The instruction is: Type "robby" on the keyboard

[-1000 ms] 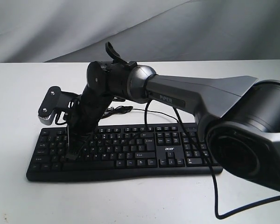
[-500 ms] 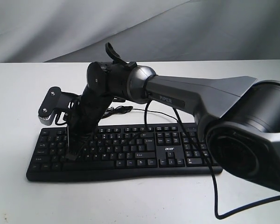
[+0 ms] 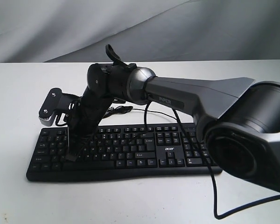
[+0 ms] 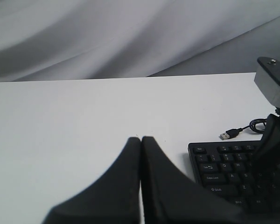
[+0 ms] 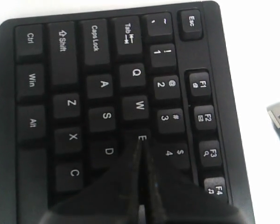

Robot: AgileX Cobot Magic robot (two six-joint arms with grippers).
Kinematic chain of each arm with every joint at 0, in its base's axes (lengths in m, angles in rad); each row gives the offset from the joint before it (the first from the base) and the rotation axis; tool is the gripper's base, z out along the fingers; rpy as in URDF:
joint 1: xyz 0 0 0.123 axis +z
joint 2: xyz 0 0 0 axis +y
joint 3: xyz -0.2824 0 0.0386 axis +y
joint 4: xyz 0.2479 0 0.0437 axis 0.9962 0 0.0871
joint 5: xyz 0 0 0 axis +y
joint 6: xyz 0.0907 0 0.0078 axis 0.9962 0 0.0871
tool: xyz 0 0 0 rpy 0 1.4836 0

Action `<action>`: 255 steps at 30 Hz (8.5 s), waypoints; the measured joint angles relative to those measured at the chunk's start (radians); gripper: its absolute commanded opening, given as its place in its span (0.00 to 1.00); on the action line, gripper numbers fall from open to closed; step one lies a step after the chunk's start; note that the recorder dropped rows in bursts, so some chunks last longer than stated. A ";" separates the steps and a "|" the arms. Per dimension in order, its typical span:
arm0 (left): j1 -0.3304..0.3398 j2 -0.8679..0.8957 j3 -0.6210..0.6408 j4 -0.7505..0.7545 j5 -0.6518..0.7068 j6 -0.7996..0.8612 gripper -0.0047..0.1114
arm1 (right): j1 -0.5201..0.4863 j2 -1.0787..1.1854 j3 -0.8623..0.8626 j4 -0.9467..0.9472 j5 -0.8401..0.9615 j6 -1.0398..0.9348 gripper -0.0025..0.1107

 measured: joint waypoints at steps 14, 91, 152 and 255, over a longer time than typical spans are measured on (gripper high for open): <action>0.000 0.000 0.000 0.000 0.000 0.000 0.04 | 0.000 -0.079 0.000 -0.067 0.031 0.022 0.02; 0.000 0.000 0.000 0.000 0.000 0.000 0.04 | -0.114 -0.287 0.506 -0.002 -0.238 -0.028 0.02; 0.000 0.000 0.000 0.000 0.000 0.000 0.04 | -0.008 -0.256 0.506 0.265 -0.301 -0.174 0.02; 0.000 0.000 0.000 0.000 0.000 0.000 0.04 | -0.067 -0.202 0.369 0.184 -0.235 -0.136 0.02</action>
